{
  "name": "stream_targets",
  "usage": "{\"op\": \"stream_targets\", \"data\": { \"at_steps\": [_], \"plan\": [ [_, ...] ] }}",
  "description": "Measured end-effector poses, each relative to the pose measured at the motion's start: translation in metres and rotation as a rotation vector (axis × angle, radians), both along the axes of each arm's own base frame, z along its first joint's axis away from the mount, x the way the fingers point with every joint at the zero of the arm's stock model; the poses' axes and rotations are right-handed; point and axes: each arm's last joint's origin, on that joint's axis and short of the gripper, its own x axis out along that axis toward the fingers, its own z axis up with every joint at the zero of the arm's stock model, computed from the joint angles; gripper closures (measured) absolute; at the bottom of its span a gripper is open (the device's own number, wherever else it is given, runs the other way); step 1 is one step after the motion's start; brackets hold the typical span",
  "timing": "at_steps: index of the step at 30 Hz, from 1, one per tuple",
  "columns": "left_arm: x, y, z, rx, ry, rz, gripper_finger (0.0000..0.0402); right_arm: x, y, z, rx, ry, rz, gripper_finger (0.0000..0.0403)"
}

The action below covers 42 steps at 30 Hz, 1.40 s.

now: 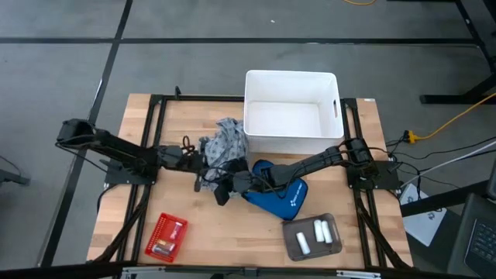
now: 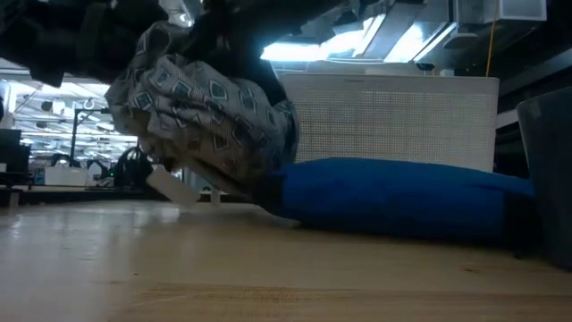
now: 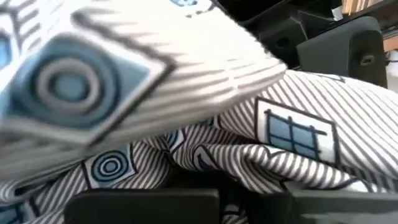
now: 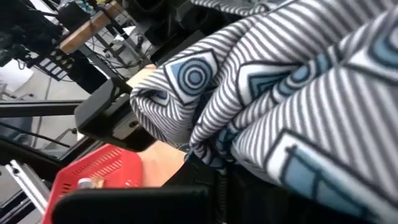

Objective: Pick & Place Medicine items
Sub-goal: Put the light blue patient gown into the white bin

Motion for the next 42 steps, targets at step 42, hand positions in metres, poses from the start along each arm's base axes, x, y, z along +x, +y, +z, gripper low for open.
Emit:
{"op": "stream_targets", "data": {
  "at_steps": [42],
  "plan": [
    [0.064, 0.024, 0.250, 0.416, -0.100, -0.030, 0.0400, -0.041, -0.033, 0.241, -0.499, 0.019, -0.044, 0.0401]
  ]
}}
